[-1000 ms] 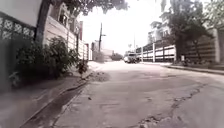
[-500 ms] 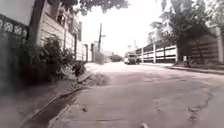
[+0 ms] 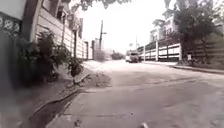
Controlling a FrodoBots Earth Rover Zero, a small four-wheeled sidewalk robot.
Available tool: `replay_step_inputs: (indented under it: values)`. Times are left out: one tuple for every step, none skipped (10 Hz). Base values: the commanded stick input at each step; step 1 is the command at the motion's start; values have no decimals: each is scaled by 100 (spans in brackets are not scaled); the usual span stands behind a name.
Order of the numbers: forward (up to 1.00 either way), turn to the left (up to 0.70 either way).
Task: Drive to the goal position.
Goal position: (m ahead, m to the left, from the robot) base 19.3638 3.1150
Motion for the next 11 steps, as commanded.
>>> replay_step_inputs:
  values:
    - [70, 0]
    - [70, 0]
    - [70, 0]
    - [70, 0]
    - [70, 0]
    - [70, 0]
    - [70, 0]
    - [70, 0]
    - [70, 0]
    - [70, 6]
    - [70, 16]
